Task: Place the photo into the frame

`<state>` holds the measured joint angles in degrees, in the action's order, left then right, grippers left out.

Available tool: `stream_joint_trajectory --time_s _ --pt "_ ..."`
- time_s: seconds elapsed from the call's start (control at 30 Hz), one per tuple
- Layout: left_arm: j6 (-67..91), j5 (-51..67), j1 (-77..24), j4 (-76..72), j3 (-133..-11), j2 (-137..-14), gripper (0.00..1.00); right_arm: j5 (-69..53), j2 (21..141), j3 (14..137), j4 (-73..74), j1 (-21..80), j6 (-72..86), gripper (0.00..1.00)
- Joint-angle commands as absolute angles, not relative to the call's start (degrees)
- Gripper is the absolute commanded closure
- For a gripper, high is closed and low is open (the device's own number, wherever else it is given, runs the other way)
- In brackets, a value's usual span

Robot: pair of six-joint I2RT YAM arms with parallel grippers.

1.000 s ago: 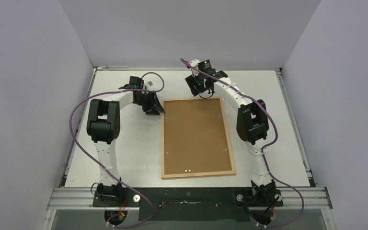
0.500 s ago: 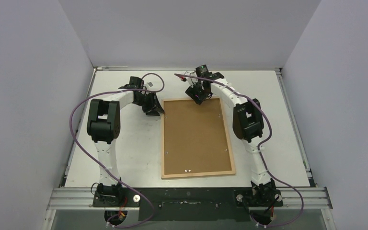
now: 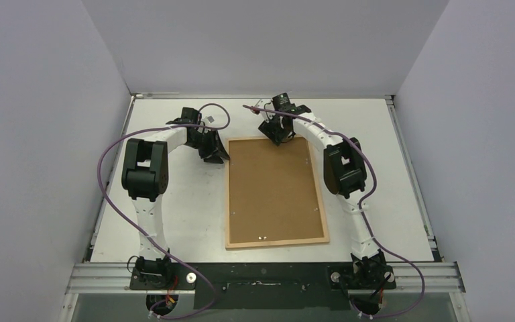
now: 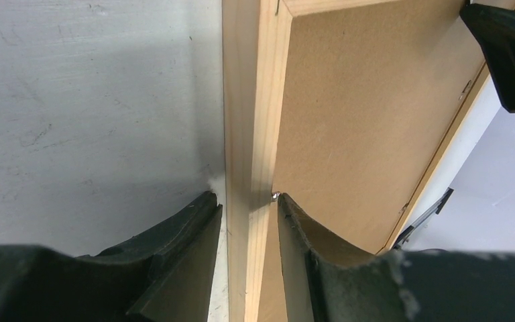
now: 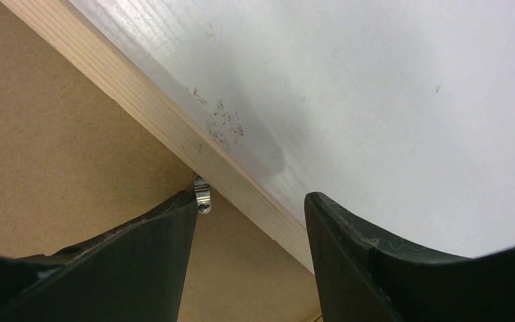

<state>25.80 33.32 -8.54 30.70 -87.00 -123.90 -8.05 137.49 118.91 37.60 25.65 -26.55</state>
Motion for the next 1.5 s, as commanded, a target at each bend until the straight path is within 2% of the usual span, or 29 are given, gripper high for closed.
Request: stream_joint_trajectory --time_s 0.0,0.57,0.83,0.97,1.13,1.47 --pt "24.0 30.8 -8.7 33.7 -88.0 -125.9 0.64 -4.8 137.6 117.5 30.7 26.0 -26.2 0.4" --pt "23.7 30.7 -8.8 33.9 -87.5 -126.2 0.67 -6.0 139.3 115.1 30.6 25.5 -24.3 0.52" --pt "23.2 30.2 -9.0 33.8 -86.2 -126.4 0.75 -6.8 138.0 112.6 25.7 25.1 -16.9 0.59" --pt "23.1 29.9 -9.1 33.7 -85.7 -126.6 0.77 -9.8 137.6 112.2 24.2 24.5 -12.3 0.59" --pt "23.1 29.9 -9.1 33.7 -85.9 -126.7 0.77 -11.8 137.0 111.8 22.6 23.9 -7.6 0.53" --pt "23.0 29.9 -9.1 33.8 -86.0 -126.6 0.77 -9.0 136.7 111.7 26.0 23.8 -14.2 0.52"
